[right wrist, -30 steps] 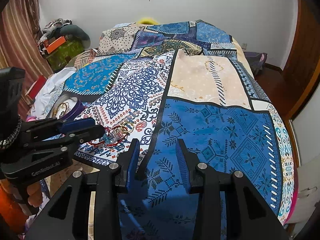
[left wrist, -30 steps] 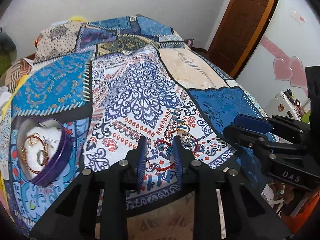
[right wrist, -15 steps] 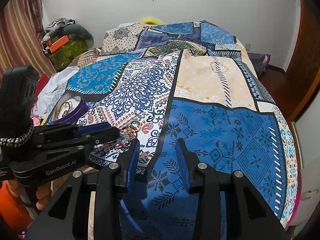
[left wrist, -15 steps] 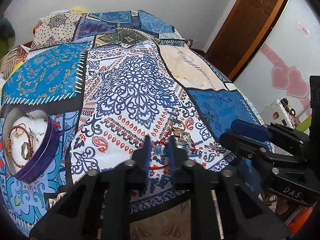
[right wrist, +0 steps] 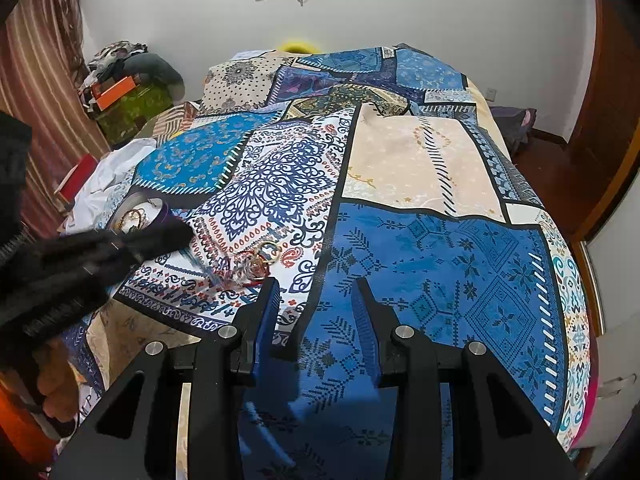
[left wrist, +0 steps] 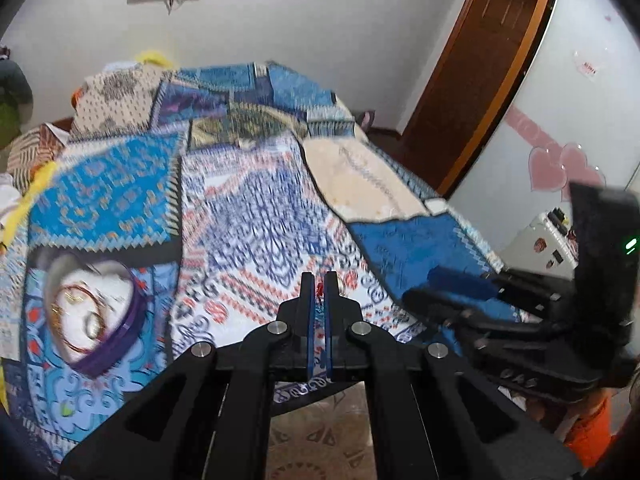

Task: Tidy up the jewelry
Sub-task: 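Lift the piece with the left gripper while the right gripper grasps a silver ring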

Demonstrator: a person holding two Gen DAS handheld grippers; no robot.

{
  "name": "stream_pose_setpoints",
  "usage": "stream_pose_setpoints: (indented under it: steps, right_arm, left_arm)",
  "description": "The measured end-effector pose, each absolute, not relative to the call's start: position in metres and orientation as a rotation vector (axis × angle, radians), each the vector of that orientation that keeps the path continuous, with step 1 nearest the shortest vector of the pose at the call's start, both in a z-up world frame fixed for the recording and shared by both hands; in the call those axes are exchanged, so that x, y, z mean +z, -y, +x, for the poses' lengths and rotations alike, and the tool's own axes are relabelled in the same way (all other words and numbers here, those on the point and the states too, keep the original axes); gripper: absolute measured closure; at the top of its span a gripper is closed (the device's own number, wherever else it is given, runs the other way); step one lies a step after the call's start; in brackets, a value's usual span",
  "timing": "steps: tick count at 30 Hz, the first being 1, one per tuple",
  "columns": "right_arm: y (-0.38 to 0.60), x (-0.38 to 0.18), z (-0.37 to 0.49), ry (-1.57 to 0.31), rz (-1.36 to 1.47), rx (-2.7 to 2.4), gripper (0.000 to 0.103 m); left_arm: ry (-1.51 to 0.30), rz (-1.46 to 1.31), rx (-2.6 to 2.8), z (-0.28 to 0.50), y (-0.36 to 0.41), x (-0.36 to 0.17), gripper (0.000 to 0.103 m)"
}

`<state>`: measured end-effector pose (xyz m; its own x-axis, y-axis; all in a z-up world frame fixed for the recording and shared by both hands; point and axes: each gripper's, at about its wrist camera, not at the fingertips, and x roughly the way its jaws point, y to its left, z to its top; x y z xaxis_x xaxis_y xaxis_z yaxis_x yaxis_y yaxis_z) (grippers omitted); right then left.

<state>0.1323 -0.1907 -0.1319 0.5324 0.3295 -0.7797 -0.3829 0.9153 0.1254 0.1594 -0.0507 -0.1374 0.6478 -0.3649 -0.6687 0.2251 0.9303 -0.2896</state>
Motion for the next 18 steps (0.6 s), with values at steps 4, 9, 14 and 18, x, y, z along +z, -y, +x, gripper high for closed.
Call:
stream_pose_setpoints:
  steps: [4,9,14,18]
  right_arm:
    - [0.185,-0.133,0.132,-0.920,-0.062,0.433,0.069]
    - [0.178,-0.136,0.133,-0.928,-0.062,0.453,0.069]
    - [0.165,-0.139,0.134,-0.936,-0.066,0.486,0.069]
    - [0.153,-0.142,0.134,-0.952,-0.058,0.538,0.069]
  left_arm:
    - [-0.739,-0.196,-0.332,0.152,0.039,-0.116,0.101]
    - [-0.692,-0.213,-0.319,0.146,0.026,-0.101,0.101]
    - [-0.658,-0.224,-0.300,0.139,0.013,-0.092,0.101]
    - [-0.654,-0.222,-0.276,0.137,0.006,-0.093,0.101]
